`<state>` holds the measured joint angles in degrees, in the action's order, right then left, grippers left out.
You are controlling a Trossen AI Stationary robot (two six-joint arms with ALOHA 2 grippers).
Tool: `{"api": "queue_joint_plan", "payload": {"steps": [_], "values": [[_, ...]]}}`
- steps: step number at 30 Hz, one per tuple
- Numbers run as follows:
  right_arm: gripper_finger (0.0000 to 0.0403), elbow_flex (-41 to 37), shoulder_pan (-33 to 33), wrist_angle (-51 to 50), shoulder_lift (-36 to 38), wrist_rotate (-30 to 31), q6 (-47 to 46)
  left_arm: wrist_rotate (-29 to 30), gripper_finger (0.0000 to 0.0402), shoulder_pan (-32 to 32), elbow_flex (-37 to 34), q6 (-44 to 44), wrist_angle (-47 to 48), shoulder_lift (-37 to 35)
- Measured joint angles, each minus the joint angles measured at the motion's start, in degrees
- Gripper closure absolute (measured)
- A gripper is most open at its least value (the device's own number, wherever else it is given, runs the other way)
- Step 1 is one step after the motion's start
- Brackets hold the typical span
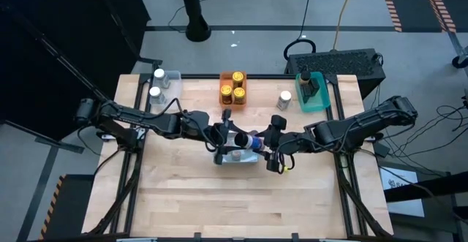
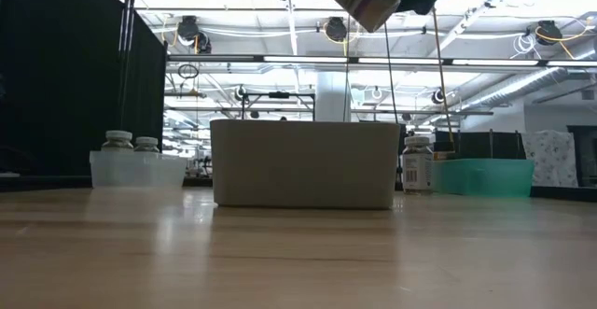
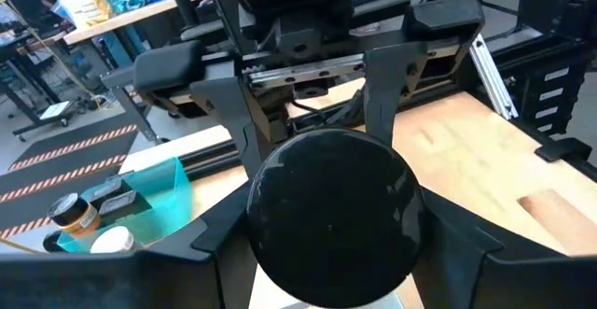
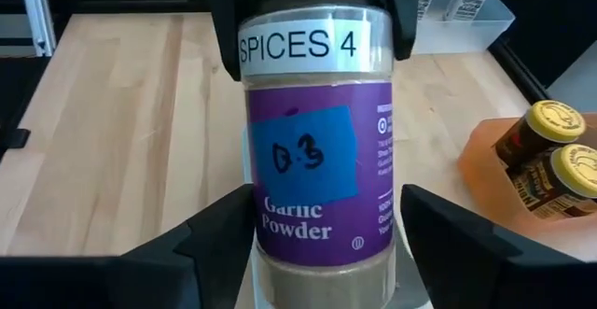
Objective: Sort spices by type
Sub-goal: Put the black seasoning bottle into the green bin
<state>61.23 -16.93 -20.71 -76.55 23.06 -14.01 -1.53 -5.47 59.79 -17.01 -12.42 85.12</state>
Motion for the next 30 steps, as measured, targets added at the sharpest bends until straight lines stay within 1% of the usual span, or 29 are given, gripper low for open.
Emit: {"api": "queue_joint_plan", "payload": {"steps": [3,5,11,13,20,22,25,27,30], "values": [[0.0164,0.0,0.1,0.1,0.0,-1.0,0.2,-0.1,0.0186,-0.3,0.0,0.0,-0.1,0.0],[0.018,0.0,0.0,0.5,0.0,-1.1,0.6,-0.1,0.0186,-0.3,0.0,0.0,-0.2,0.0],[0.0261,0.0,0.1,0.9,0.0,-1.1,1.0,-0.3,0.0146,-0.3,0.0,-0.1,-1.1,0.0],[0.0276,0.0,0.1,0.7,0.0,-1.0,1.0,-0.3,0.014,-0.3,0.1,-0.2,-1.4,0.0],[0.028,0.0,0.1,0.7,0.0,-1.0,1.0,-0.3,0.0135,-0.2,0.1,-0.2,-2.3,0.0],[0.028,0.0,0.0,-0.1,0.0,-1.0,0.2,0.2,0.0134,0.1,0.1,-0.2,-0.6,-0.7],[0.0276,0.0,-0.8,-4.0,0.3,-0.1,-3.7,0.3,0.0133,0.8,0.1,-0.4,2.9,-3.3],[0.0276,-1.1,-1.9,-4.7,0.4,1.5,-6.0,0.4,0.0133,1.6,0.1,-0.7,6.7,-5.4],[0.0276,-4.2,-4.1,-2.6,0.6,5.0,-8.7,0.4,0.0133,2.4,-0.7,-0.9,9.9,-8.6]]}}
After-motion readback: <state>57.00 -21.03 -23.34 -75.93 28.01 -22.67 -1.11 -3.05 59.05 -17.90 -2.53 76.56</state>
